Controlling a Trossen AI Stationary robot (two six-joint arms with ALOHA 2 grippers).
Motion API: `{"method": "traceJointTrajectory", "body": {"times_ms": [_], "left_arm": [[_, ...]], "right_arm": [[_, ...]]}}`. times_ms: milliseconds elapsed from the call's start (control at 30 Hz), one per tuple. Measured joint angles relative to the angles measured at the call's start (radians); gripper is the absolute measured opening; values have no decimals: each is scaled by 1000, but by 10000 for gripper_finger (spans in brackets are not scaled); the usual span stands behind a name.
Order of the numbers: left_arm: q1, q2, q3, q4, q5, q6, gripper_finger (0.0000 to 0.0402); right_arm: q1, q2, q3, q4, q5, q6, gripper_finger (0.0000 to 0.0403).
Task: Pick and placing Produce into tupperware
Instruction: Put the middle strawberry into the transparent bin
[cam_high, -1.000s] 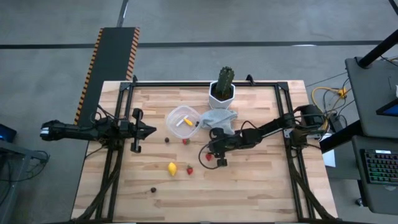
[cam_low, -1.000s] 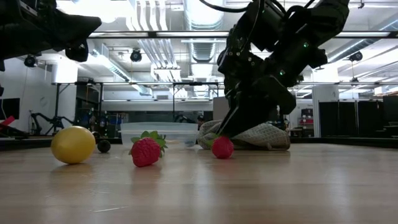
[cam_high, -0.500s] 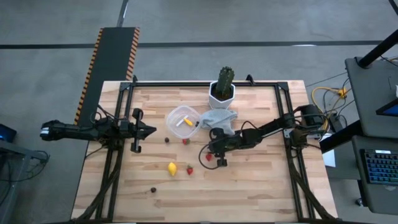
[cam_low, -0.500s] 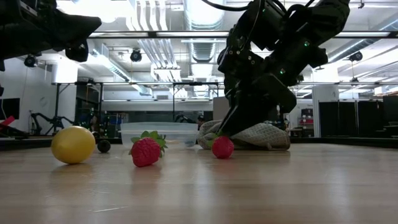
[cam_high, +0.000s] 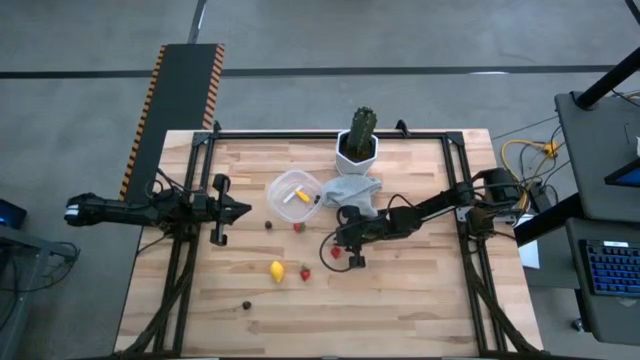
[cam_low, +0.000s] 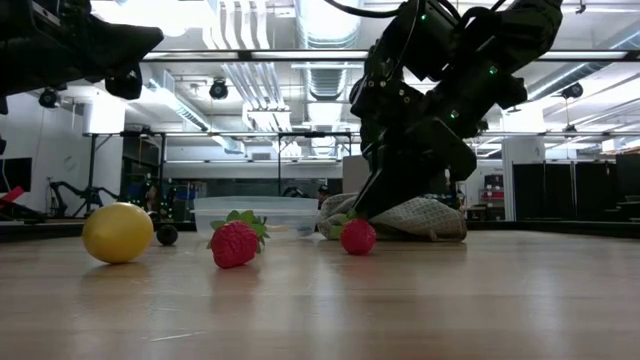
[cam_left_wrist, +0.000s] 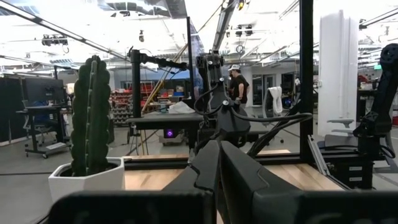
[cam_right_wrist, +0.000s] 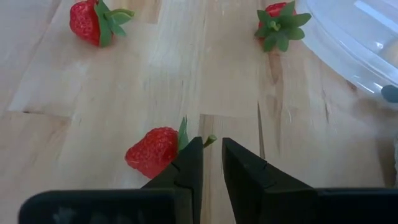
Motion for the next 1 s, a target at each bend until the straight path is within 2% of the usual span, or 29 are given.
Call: {"method": "traceJointTrajectory", "body": {"times_ms": [200, 667, 1000], "left_arm": [[0, 0, 0, 0, 0, 0, 0], [0, 0, 0, 0, 0, 0, 0], [0, 0, 0, 0, 0, 0, 0]], "right_arm": [[0, -2, 0, 3, -75, 6, 55], [0, -2, 0, 24, -75, 19, 90], [0, -2, 0, 40, -75, 18, 74]]}}
